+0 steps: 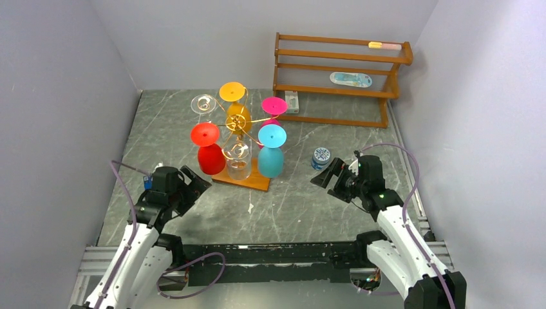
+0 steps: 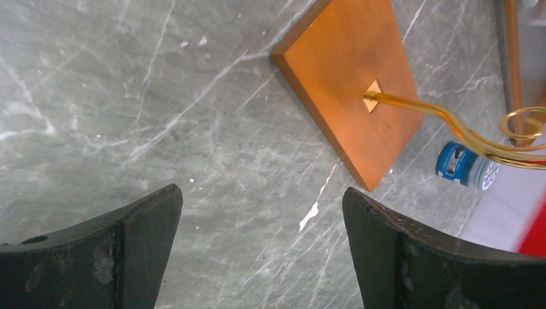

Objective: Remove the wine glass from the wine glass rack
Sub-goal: Move the wine rack to the center of the board.

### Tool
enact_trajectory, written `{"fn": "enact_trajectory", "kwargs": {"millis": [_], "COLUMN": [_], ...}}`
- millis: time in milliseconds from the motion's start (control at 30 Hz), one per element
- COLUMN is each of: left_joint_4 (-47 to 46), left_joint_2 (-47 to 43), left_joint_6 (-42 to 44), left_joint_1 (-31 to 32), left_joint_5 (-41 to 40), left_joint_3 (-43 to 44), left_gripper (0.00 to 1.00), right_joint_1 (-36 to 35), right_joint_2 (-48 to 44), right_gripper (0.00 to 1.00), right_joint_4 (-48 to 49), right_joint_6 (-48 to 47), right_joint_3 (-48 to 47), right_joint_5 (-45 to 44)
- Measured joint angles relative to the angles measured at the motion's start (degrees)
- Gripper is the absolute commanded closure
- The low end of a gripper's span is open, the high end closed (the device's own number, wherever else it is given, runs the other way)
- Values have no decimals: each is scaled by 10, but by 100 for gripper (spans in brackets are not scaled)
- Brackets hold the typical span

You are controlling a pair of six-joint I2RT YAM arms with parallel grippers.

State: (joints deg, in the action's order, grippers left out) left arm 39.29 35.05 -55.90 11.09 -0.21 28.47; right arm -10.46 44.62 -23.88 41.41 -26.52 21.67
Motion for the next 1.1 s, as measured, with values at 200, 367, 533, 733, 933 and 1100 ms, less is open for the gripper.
{"fn": "enact_trajectory", "kwargs": {"millis": [200, 367, 533, 733, 933, 1100], "left_joint_4": [-71, -160, -280, -436, -558, -650], "left_joint_2": [10, 42, 102, 181, 251, 309], "left_joint_6": [-39, -70, -93, -120, -152, -190], "left_joint_1": [0, 0, 3, 25, 66, 118], "left_joint_5": [36, 48, 63, 67, 52, 28], "left_joint_3": [-71, -106, -149, -181, -198, -209], "left_gripper": [0, 10, 15, 24, 30, 33], "right_joint_1": [0, 0, 0, 0, 0, 0], "right_joint_2": [2, 4, 6, 7, 15, 26], "right_gripper": [0, 0, 0, 0, 0, 0], "right_joint_4": [18, 20, 18, 18, 19, 44], "right_joint_6": [10, 10, 10, 12, 19, 30], "right_joint_3": [0, 0, -2, -8, -8, -8], "right_joint_5": [21, 29, 30, 31, 35, 60]}}
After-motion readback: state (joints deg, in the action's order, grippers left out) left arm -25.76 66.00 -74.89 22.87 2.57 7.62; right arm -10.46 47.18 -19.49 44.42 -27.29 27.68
